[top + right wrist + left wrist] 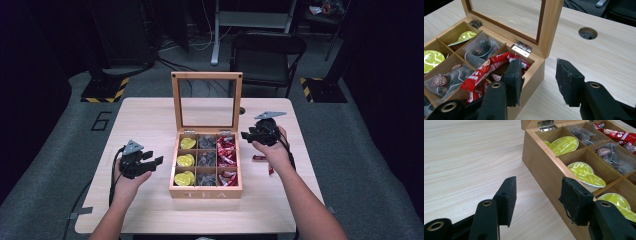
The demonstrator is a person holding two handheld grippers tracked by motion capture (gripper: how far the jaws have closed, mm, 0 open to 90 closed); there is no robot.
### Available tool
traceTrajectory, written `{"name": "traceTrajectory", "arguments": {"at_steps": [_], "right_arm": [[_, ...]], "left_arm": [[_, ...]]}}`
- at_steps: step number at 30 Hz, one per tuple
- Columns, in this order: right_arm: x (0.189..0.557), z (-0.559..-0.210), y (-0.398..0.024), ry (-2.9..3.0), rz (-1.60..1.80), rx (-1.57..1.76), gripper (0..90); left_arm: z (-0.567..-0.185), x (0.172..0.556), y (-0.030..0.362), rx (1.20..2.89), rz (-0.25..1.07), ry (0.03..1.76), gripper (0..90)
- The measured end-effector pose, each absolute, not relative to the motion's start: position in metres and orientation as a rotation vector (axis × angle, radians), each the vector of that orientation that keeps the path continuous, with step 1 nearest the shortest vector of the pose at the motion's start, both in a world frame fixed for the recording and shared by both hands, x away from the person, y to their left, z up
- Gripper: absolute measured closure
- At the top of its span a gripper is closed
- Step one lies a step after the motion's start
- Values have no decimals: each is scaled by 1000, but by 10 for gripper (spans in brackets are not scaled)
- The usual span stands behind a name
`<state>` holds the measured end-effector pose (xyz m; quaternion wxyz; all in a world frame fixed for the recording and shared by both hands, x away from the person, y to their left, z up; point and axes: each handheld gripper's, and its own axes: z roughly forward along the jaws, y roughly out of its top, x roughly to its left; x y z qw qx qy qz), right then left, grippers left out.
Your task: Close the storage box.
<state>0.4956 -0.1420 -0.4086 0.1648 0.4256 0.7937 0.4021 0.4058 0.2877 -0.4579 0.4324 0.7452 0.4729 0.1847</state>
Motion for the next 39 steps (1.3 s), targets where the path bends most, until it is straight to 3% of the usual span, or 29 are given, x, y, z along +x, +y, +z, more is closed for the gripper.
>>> {"name": "traceTrajectory", "arguments": {"at_steps": [39], "right_arm": [[548, -410, -123, 2263, 1136, 1205, 534]], "left_arm": [[-460, 406, 287, 1873, 441, 1170, 470]]}}
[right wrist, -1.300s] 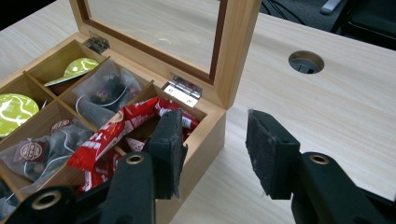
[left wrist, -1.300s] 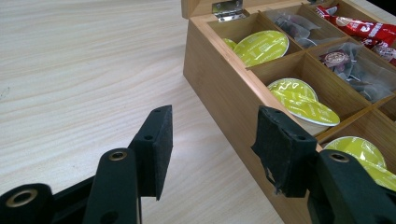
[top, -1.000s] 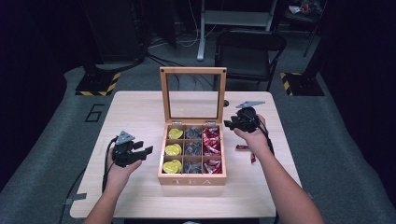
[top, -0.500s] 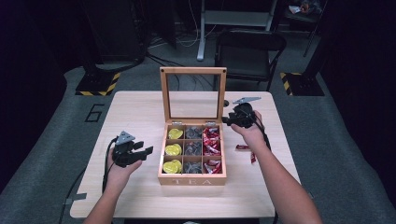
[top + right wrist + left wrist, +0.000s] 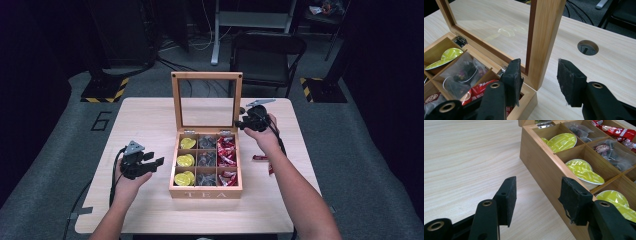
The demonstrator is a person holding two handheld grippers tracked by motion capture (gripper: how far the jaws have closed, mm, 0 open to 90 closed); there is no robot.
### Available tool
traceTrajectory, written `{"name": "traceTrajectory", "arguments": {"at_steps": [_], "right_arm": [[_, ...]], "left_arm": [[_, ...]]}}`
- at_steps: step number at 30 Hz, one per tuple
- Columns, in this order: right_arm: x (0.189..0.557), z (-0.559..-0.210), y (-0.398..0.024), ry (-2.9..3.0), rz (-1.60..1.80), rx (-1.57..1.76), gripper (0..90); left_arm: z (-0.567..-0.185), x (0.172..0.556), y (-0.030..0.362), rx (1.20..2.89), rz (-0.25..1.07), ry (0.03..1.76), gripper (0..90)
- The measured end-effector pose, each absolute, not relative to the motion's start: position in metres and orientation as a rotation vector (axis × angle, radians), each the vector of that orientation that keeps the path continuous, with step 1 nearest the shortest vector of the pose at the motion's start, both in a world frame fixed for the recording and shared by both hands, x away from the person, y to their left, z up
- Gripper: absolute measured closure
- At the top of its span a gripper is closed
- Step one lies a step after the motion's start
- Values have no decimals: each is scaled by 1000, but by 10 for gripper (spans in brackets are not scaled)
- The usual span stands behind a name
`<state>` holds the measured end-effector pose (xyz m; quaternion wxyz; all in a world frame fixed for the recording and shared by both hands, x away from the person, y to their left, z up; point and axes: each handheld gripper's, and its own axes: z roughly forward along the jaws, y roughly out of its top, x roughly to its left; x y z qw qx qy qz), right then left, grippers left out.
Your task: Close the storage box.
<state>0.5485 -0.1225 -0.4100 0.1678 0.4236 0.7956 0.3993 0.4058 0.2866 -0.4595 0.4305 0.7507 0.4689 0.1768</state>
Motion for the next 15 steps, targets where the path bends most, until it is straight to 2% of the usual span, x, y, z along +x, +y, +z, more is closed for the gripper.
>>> {"name": "traceTrajectory", "arguments": {"at_steps": [15], "right_arm": [[559, -410, -112, 2257, 1141, 1180, 604]], "left_arm": [[-460, 406, 287, 1882, 415, 1163, 497]]}}
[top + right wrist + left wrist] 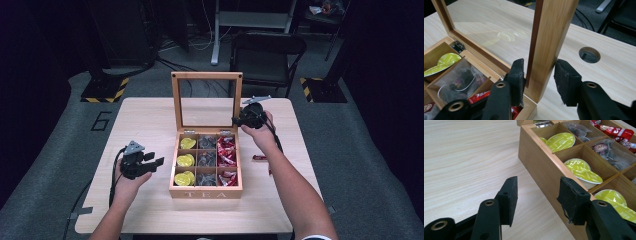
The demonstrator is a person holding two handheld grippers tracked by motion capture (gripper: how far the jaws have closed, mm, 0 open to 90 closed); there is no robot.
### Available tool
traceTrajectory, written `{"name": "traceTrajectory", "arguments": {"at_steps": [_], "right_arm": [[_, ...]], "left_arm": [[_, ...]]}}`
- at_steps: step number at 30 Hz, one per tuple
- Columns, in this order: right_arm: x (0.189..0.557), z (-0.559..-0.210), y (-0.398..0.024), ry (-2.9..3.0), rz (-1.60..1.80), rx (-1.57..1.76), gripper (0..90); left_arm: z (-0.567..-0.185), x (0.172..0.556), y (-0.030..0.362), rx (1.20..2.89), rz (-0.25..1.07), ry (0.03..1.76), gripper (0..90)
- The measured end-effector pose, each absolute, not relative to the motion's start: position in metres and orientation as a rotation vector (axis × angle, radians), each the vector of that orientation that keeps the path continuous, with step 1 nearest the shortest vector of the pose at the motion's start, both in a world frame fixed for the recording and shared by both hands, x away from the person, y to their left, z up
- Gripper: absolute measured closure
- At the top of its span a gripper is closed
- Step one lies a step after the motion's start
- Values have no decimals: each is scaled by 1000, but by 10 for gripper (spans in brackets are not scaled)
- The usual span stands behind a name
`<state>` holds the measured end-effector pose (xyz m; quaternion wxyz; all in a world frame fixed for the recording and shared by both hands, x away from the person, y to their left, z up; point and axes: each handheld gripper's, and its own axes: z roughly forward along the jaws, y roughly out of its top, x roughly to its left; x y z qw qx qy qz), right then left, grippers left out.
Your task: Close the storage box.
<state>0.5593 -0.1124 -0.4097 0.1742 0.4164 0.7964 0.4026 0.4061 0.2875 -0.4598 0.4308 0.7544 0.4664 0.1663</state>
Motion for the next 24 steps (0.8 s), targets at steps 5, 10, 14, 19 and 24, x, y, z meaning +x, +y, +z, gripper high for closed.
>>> {"name": "traceTrajectory", "arguments": {"at_steps": [5, 10, 14, 19, 24], "right_arm": [[563, -410, -111, 2256, 1152, 1195, 621], [565, -408, -109, 2258, 1133, 1202, 636], [565, -408, -111, 2261, 1144, 1211, 646], [562, -407, -112, 2263, 1157, 1216, 651], [559, -406, -112, 2264, 1153, 1197, 654]], "left_arm": [[-459, 406, 288, 1879, 413, 1162, 497], [-459, 407, 289, 1878, 412, 1158, 497], [-458, 409, 289, 1870, 404, 1162, 501], [-455, 413, 288, 1873, 395, 1163, 510], [-447, 421, 285, 1888, 393, 1147, 509]]}}
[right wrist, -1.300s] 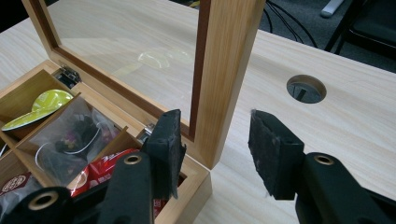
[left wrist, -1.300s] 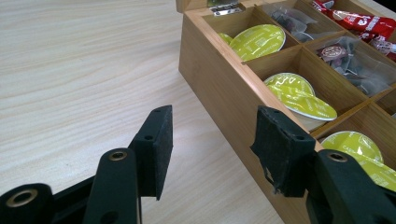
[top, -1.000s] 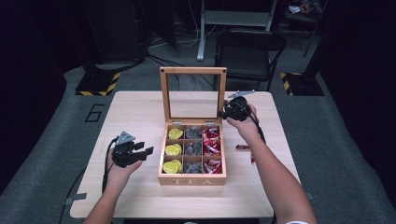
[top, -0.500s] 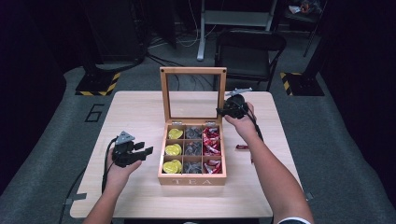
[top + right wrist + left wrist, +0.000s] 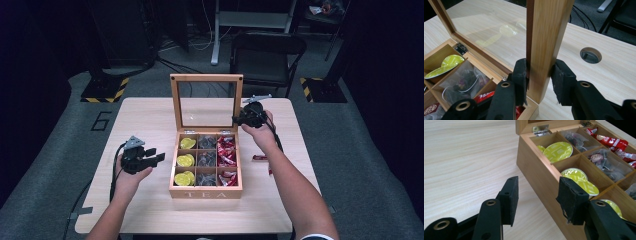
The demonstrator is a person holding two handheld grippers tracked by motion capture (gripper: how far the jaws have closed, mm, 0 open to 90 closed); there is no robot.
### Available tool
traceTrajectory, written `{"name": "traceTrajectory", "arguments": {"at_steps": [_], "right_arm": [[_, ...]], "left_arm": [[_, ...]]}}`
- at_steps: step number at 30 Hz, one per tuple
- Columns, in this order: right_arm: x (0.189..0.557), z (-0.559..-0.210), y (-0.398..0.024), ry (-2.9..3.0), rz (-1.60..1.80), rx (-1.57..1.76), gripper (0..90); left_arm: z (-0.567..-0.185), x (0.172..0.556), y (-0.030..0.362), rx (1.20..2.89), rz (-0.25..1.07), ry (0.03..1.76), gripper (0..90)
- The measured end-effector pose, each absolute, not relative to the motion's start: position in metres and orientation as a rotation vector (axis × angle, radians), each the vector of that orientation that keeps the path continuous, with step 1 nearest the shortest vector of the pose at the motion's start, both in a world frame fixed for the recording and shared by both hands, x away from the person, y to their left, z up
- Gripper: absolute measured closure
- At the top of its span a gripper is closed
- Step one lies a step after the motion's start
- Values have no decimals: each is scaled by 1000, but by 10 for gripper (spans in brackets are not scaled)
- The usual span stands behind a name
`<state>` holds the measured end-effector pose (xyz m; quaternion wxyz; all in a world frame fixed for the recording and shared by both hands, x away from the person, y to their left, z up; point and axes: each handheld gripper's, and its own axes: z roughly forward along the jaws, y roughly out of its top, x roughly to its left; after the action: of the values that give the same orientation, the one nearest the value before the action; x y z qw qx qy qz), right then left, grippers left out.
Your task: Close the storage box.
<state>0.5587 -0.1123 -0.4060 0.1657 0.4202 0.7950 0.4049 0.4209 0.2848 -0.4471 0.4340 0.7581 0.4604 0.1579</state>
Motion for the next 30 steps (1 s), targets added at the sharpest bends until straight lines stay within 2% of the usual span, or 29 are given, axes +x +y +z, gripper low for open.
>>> {"name": "traceTrajectory", "arguments": {"at_steps": [12, 30], "right_arm": [[549, -407, -112, 2246, 1147, 1143, 654], [540, -407, -110, 2243, 1122, 1073, 652]], "left_arm": [[-416, 454, 277, 1901, 400, 1112, 538], [-379, 503, 260, 1900, 413, 1080, 502]]}}
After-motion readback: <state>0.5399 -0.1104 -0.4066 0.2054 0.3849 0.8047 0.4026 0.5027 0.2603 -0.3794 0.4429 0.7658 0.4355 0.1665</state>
